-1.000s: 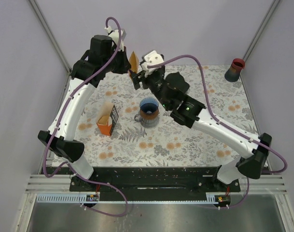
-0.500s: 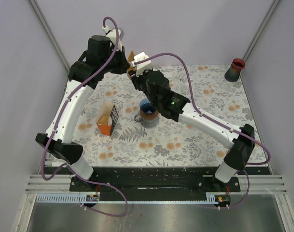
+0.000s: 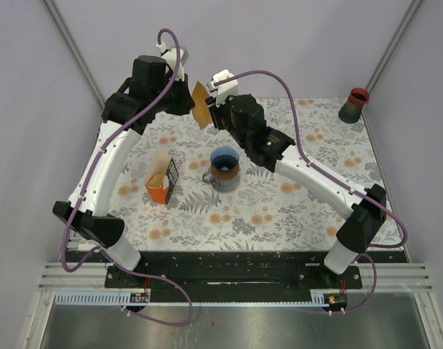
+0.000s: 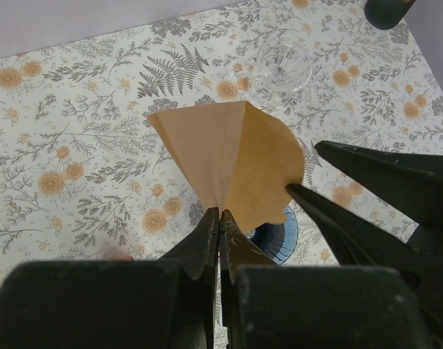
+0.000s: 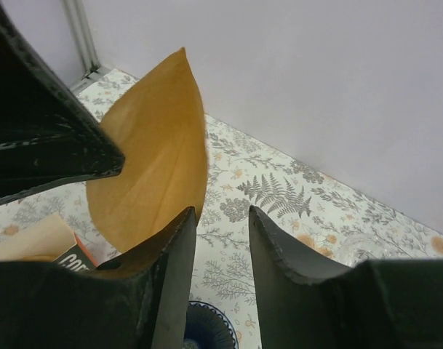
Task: Place the coffee filter in the dripper
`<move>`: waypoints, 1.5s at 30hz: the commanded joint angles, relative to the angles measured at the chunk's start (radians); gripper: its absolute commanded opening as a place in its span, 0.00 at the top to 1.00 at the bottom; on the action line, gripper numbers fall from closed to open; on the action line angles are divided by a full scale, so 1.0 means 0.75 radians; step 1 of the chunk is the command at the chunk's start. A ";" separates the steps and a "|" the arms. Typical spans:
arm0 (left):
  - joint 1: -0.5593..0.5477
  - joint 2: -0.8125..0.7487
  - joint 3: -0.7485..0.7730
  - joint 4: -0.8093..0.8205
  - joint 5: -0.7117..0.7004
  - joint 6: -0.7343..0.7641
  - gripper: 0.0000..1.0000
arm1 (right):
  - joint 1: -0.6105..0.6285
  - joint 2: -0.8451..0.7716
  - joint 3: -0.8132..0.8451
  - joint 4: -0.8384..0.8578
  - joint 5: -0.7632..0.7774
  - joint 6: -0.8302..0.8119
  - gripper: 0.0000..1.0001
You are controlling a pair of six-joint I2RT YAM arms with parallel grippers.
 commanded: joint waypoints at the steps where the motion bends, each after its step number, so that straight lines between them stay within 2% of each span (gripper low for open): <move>1: -0.005 -0.027 -0.002 0.010 0.063 0.017 1.00 | -0.006 0.003 0.071 -0.031 -0.163 0.026 0.56; 5: -0.007 -0.027 0.009 0.012 0.078 0.021 1.00 | -0.016 0.050 0.114 -0.061 -0.169 0.048 0.59; 10: -0.005 -0.045 -0.026 -0.013 -0.004 0.062 1.00 | -0.057 0.036 0.123 -0.100 -0.099 0.081 0.86; 14: -0.005 -0.053 -0.055 -0.023 -0.012 0.077 1.00 | -0.100 -0.015 0.088 -0.127 -0.150 0.112 0.99; 19: -0.007 -0.047 -0.055 -0.023 0.043 0.079 1.00 | -0.110 -0.046 0.059 -0.135 -0.271 0.093 1.00; 22: -0.005 -0.045 -0.055 -0.033 0.037 0.089 1.00 | -0.112 -0.064 0.055 -0.164 -0.267 0.087 1.00; 29: -0.007 -0.006 -0.077 -0.127 0.108 0.101 1.00 | -0.112 -0.097 0.178 -0.591 -0.232 0.175 1.00; 35: -0.009 0.067 -0.061 -0.229 0.280 0.105 1.00 | -0.128 -0.095 0.184 -0.898 -0.253 0.300 1.00; 45: -0.032 0.061 -0.169 -0.264 0.391 0.130 1.00 | -0.139 -0.064 0.227 -1.055 -0.324 0.355 1.00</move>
